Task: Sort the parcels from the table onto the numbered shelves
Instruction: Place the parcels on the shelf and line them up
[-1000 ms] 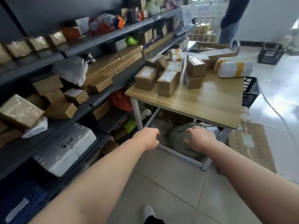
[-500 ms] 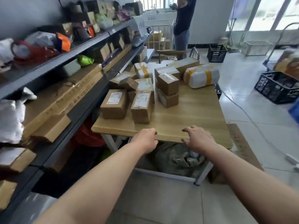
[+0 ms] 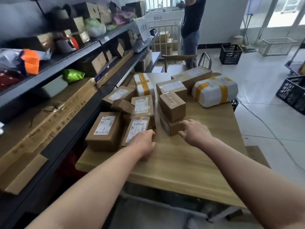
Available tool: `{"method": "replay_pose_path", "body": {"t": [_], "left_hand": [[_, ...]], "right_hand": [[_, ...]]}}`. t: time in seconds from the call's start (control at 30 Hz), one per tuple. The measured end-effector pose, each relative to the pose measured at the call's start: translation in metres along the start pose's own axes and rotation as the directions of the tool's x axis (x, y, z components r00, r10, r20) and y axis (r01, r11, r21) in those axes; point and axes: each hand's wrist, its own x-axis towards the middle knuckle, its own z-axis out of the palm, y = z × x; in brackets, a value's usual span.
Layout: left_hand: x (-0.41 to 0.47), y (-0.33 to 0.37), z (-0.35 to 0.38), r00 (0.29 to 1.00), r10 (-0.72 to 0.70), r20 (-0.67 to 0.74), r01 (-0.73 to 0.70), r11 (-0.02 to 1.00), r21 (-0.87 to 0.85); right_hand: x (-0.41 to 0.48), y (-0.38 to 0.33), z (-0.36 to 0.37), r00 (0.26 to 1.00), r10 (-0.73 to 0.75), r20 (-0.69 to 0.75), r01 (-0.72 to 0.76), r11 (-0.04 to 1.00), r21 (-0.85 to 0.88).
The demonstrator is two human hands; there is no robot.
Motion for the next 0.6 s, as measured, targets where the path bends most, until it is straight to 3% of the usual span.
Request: {"method": "replay_pose_path", "body": {"t": [0.27, 0.5, 0.6], "left_hand": [[0.073, 0.029, -0.017, 0.99, -0.132, -0.056, 0.124, 0.983, -0.139], [0.112, 0.022, -0.024, 0.987, -0.159, -0.021, 0.152, 0.971, -0.185], [0.128, 0.019, -0.023, 0.99, -0.14, -0.013, 0.133, 0.965, -0.228]], "right_hand": [[0.11, 0.016, -0.012, 0.999, 0.05, 0.006, -0.05, 0.991, 0.128], [0.155, 0.01, 0.01, 0.997, 0.037, 0.063, -0.048, 0.982, 0.184], [0.163, 0.011, 0.016, 0.997, 0.068, 0.019, -0.071, 0.965, 0.254]]}}
